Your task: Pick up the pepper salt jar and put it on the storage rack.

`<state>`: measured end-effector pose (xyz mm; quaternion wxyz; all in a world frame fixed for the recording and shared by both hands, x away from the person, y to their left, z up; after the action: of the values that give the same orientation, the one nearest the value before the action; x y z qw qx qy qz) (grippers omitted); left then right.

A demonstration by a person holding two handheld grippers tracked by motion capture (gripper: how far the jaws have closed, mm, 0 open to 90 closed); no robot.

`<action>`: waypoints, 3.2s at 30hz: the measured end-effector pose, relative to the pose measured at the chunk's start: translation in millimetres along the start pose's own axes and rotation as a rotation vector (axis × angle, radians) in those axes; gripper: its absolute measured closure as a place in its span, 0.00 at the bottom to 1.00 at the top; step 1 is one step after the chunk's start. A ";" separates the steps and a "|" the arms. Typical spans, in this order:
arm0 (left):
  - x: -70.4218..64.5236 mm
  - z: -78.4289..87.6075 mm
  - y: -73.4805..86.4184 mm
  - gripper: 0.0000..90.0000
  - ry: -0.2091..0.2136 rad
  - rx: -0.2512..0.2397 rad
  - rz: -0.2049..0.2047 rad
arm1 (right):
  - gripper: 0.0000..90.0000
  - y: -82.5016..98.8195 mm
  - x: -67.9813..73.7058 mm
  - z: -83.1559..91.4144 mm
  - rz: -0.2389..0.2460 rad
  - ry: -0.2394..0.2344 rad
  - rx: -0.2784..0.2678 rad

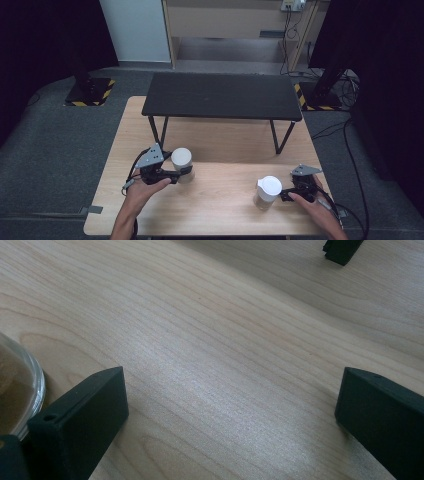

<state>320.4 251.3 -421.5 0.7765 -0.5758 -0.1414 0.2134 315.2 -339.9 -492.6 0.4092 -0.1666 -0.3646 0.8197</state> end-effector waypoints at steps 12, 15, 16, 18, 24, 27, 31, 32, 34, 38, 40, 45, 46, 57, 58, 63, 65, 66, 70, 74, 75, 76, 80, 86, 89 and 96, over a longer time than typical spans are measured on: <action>3.8 0.7 -12.5 0.37 0.059 0.013 -0.035 | 0.02 0.0 0.0 0.0 -0.001 0.000 0.000; 5.8 1.3 -19.4 0.37 0.072 0.012 -0.046 | 0.02 0.0 0.1 0.0 -0.001 0.000 0.000; 7.7 1.7 -23.4 0.37 0.078 0.011 -0.045 | 0.02 0.0 0.1 0.0 -0.001 0.000 0.000; 8.7 1.4 -28.0 0.37 0.084 0.012 -0.044 | 0.02 0.0 0.0 0.0 -0.001 0.000 0.000; 10.0 0.4 -40.4 0.37 0.097 0.019 -0.057 | 0.02 0.0 0.0 0.0 -0.001 0.000 0.000; 11.5 -0.5 -48.1 0.37 0.106 0.023 -0.055 | 0.02 0.0 0.0 0.0 -0.001 0.000 0.000; 12.8 -2.2 -57.9 0.37 0.109 0.030 -0.059 | 0.02 0.0 0.0 0.0 -0.001 0.000 0.000; 13.5 -2.5 -60.6 0.37 0.112 0.032 -0.061 | 0.02 0.0 0.0 0.0 -0.001 0.000 0.000; 14.4 -3.5 -65.5 0.37 0.114 0.029 -0.059 | 0.02 0.0 0.0 0.0 -0.001 0.000 0.000; 16.8 -4.6 -79.0 0.37 0.117 0.026 -0.058 | 0.02 0.0 0.0 0.0 -0.001 0.000 0.000; 17.2 -5.6 -85.6 0.37 0.120 0.027 -0.062 | 0.02 0.0 0.0 0.0 -0.001 0.000 0.000; 17.9 -8.2 -100.0 0.37 0.122 0.025 -0.070 | 0.02 0.0 0.0 0.0 -0.001 0.000 0.001; 18.5 -8.8 -102.9 0.37 0.123 0.020 -0.068 | 0.02 0.0 0.0 0.0 -0.001 0.000 0.001; 23.1 -14.8 -128.5 0.37 0.120 0.008 -0.066 | 0.02 0.0 0.1 0.0 -0.001 0.000 0.001; 23.4 -15.1 -130.5 0.37 0.117 0.009 -0.064 | 0.02 0.0 0.1 0.0 -0.002 0.000 0.001; 26.9 -16.3 -139.7 0.37 0.112 0.007 -0.057 | 0.02 0.0 0.0 0.0 -0.001 0.000 0.001; 28.8 -16.6 -144.1 0.37 0.108 0.011 -0.056 | 0.02 -0.1 0.0 0.0 -0.002 0.000 0.001; 29.4 -16.9 -146.4 0.37 0.106 0.012 -0.058 | 0.02 -0.1 0.0 0.0 -0.002 -0.001 0.000; 31.3 -17.5 -154.4 0.37 0.099 0.008 -0.060 | 0.02 -0.1 0.0 0.0 -0.002 0.000 0.001; 29.4 -17.6 -164.2 0.37 0.092 0.000 -0.064 | 0.02 -0.1 0.0 0.0 -0.002 -0.001 0.001; 29.3 -17.7 -167.2 0.37 0.092 0.000 -0.066 | 0.02 -0.1 0.0 0.0 -0.002 -0.001 0.001; 29.4 -17.9 -170.3 0.37 0.090 -0.001 -0.069 | 0.02 0.0 0.0 0.0 -0.002 -0.001 0.000; 32.4 -18.8 -181.9 0.37 0.087 -0.005 -0.070 | 0.02 0.0 0.1 0.0 -0.003 0.000 0.000; 41.6 -22.9 -195.5 0.37 0.078 -0.004 -0.063 | 0.02 0.1 0.0 -0.1 -0.001 0.000 -0.001; 44.9 -25.7 -201.8 0.37 0.069 0.001 -0.064 | 0.02 0.1 -0.1 -0.1 -0.001 0.000 -0.001; 55.0 -33.2 -214.4 0.37 0.060 -0.004 -0.057 | 0.02 0.1 -0.4 -0.1 0.001 -0.001 -0.002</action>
<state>419.9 198.1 -228.1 0.7849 -0.5793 -0.1346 0.1736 315.4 -340.2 -492.8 0.4086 -0.1665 -0.3654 0.8196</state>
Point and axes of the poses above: each handheld gripper's, and its own axes: z roughly backward along the jaws, y roughly out of its underside, x roughly to its left, the point moved 6 cm from there along -z, roughly forward along the jaws, and after that the axes turned 1 degree about -x, right-handed, at the moved point
